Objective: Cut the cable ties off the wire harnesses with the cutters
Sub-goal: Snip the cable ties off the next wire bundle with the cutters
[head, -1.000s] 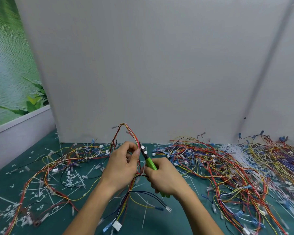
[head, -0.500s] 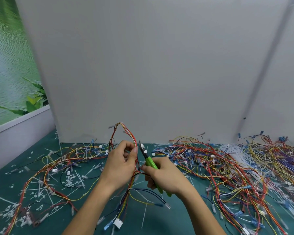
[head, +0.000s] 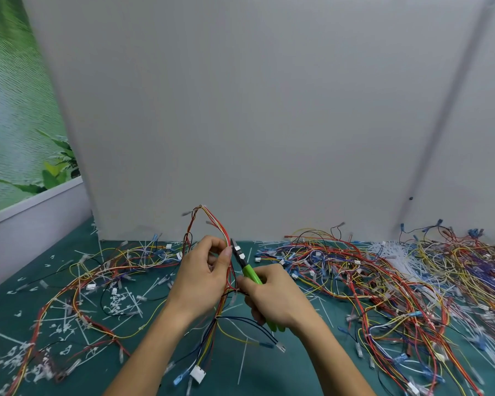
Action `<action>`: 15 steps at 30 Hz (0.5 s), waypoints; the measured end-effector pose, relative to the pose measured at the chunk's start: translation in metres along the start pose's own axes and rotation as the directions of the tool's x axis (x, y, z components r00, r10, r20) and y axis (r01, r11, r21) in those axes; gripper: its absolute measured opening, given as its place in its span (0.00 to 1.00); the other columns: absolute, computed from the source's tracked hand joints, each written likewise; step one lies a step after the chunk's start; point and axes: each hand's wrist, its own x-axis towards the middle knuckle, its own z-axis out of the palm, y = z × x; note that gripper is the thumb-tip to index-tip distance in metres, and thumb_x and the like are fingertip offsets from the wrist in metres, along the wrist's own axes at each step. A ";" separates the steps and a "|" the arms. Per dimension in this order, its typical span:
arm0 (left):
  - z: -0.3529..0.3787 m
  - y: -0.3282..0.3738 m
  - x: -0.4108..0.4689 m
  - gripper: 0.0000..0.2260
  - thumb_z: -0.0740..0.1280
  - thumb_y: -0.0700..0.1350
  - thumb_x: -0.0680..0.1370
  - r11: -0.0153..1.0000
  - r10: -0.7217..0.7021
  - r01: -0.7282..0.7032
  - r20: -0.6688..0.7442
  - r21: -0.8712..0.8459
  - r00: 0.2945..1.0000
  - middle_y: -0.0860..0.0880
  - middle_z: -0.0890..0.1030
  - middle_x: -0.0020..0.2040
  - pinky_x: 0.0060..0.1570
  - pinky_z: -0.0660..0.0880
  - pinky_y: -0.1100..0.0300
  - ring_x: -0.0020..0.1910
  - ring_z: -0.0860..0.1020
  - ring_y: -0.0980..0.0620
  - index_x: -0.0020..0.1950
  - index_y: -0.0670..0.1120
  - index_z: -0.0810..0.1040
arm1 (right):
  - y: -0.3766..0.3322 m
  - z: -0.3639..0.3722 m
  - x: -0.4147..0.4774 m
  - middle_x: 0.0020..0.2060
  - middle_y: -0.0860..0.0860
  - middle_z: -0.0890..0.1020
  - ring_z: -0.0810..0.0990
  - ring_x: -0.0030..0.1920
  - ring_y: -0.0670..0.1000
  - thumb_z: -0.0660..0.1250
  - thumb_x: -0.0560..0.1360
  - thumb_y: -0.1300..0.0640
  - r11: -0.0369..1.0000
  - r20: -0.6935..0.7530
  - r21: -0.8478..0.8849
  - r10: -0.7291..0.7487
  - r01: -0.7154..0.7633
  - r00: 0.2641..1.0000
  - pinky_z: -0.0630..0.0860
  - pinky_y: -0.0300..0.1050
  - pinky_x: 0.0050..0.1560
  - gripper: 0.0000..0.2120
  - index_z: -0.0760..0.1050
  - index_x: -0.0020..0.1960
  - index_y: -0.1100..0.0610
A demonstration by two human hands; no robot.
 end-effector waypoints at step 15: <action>-0.001 0.001 0.000 0.04 0.67 0.46 0.82 1.000 -0.009 0.009 0.022 -0.023 1.000 0.48 0.81 0.40 0.39 0.75 0.60 0.37 0.76 0.54 0.48 0.51 0.78 | -0.001 0.000 0.001 0.27 0.50 0.76 0.78 0.25 0.52 0.63 0.84 0.52 0.987 -0.061 0.158 0.033 -0.023 0.998 0.79 0.47 0.29 0.16 0.76 0.49 0.66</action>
